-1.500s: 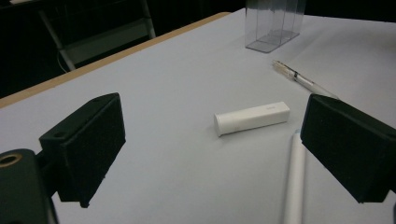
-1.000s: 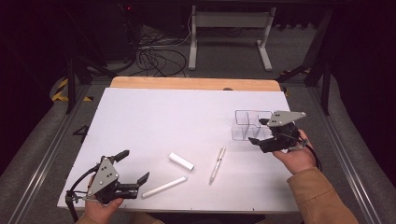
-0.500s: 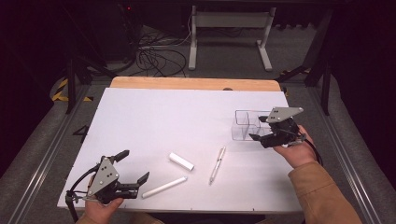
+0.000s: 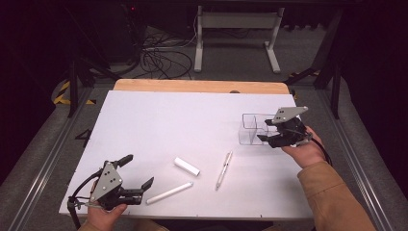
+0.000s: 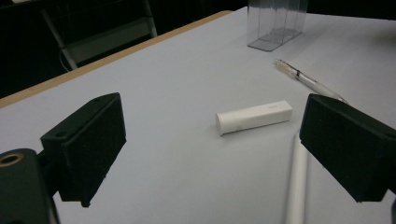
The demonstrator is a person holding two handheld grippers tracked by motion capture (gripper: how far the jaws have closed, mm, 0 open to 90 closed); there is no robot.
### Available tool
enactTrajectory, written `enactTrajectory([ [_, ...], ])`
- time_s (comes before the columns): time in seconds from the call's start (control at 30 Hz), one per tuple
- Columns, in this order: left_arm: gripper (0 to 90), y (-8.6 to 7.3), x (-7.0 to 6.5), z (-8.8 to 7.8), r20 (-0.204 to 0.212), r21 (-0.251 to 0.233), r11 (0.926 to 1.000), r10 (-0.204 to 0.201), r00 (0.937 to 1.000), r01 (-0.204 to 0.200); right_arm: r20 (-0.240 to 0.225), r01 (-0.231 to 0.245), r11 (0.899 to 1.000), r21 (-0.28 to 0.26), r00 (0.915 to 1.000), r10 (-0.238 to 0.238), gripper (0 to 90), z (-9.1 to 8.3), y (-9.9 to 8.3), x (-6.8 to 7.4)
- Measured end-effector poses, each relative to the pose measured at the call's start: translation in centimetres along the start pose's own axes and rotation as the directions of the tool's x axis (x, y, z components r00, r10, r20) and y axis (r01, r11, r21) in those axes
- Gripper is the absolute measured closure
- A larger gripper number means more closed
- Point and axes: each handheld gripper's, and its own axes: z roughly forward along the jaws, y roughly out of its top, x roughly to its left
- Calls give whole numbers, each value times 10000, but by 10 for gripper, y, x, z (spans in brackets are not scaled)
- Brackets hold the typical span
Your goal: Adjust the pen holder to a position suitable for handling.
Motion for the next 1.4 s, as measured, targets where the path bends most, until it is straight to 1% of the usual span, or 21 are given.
enactTrajectory([
  [0.07,79,0,0,0,7,20,10000,-19,10000,19,-149,47,9998,169,9999,-45,433,4,0,-1],
  [0.1,79,0,0,0,5,18,10000,-2,10000,2,-149,47,9998,169,9999,-45,433,4,0,-1],
  [0.13,79,0,0,0,8,19,10000,-3,10000,3,-106,153,9994,317,9998,-150,455,6,1,-2],
  [0.27,79,0,0,0,-9,24,10000,-11,10000,11,-178,92,9989,460,9998,-84,498,12,0,-5],
  [0.33,79,0,0,0,-12,30,10000,-6,10000,6,-138,179,9980,603,9998,-171,532,15,-1,-6],
  [0.37,79,0,0,0,-9,36,10000,16,10000,-16,-37,-12,9980,632,10000,14,538,16,-1,-5],
  [0.4,79,0,0,0,-18,35,10000,-3,10000,3,-132,135,9971,753,9998,-125,542,17,-1,-6],
  [0.5,80,0,0,0,-19,46,10000,21,10000,-21,-134,149,9965,818,9998,-139,549,20,-2,-7],
  [0.53,80,0,0,0,-19,50,10000,19,10000,-19,-139,244,9956,908,9996,-233,559,21,-2,-8],
  [0.63,80,-1,0,1,-9,58,10000,-41,10000,41,-114,145,9951,980,9998,-135,569,24,-2,-7],
  [0.8,80,0,0,1,-6,96,9999,50,10000,-50,-229,308,9919,1230,9993,-282,580,29,-3,-8],
  [0.83,80,0,0,1,-5,74,10000,26,10000,-26,-305,229,9916,1275,9994,-192,583,32,-3,-7],
  [0.87,80,0,0,1,-6,68,10000,15,10000,-15,-255,329,9906,1328,9992,-298,586,33,-3,-8],
  [0.93,80,0,0,1,-19,53,10000,31,10000,-31,-254,301,9896,1410,9993,-268,594,35,-3,-7],
  [1.03,80,-1,0,1,-5,59,10000,-36,10000,36,-286,346,9897,1392,9991,-309,607,36,-3,-7],
  [1.07,80,-1,0,1,2,61,10000,-43,10000,43,-258,488,9874,1506,9986,-454,619,37,-3,-7],
  [1.13,80,-1,0,1,-2,59,10000,-29,10000,29,-268,426,9879,1494,9989,-391,625,39,-4,-7],
  [1.17,80,0,0,1,-15,48,10000,-6,10000,6,-278,499,9867,1548,9985,-461,625,39,-4,-7],
  [1.2,80,0,0,1,-12,59,10000,39,10000,-39,-167,387,9875,1527,9992,-366,626,40,-3,-6],
  [1.27,80,-1,0,1,0,63,10000,-28,10000,28,-211,591,9851,1613,9982,-564,629,42,-3,-6],
  [1.4,80,-1,0,1,16,68,10000,-36,10000,35,-265,592,9846,1645,9981,-556,628,44,-3,-6],
])
